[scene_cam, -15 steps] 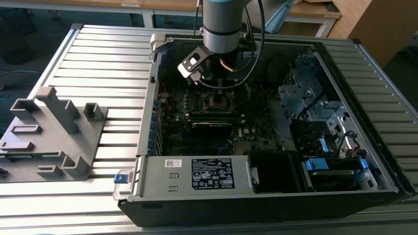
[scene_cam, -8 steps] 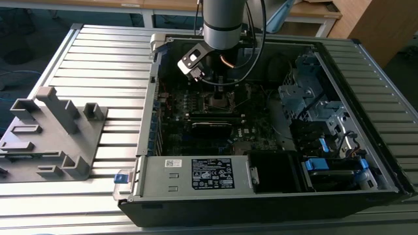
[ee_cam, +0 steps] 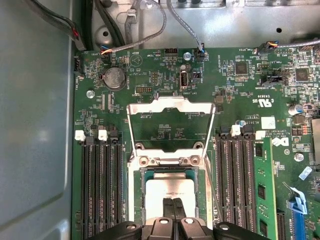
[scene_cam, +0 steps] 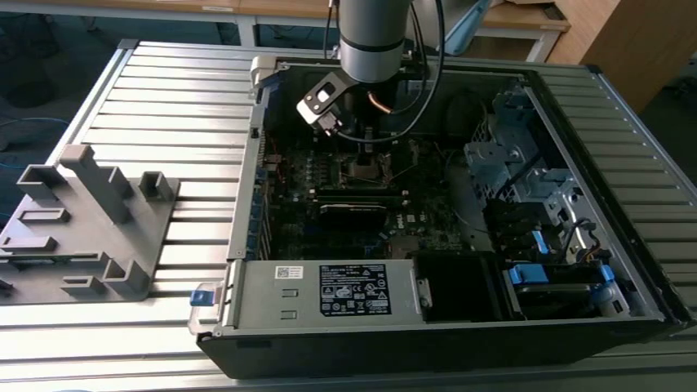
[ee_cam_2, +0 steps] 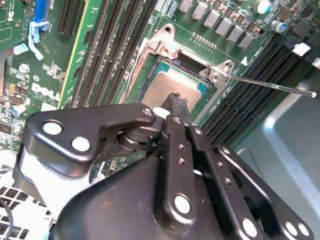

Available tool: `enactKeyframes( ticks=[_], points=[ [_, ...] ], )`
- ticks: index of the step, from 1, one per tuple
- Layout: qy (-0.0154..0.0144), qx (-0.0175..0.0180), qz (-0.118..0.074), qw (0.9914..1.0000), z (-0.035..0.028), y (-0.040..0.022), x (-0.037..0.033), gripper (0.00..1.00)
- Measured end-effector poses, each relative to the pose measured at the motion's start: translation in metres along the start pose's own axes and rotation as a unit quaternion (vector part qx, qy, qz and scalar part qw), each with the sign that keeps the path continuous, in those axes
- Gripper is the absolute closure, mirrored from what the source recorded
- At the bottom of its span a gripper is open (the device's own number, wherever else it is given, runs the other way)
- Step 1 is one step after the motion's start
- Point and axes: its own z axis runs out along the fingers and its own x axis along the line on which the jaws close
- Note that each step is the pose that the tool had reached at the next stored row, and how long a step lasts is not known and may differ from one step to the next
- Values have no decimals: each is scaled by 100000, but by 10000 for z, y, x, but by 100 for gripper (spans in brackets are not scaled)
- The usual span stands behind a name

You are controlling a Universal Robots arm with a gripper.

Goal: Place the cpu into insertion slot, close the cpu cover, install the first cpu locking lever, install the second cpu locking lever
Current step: 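Place the cpu into insertion slot, then close the cpu cover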

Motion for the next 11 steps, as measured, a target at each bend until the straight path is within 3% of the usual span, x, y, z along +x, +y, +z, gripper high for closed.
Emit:
enactKeyframes(
  ticks=[11],
  points=[
    [16, -10, 0, 100000, -12, 28, 1, 89]
  ],
)
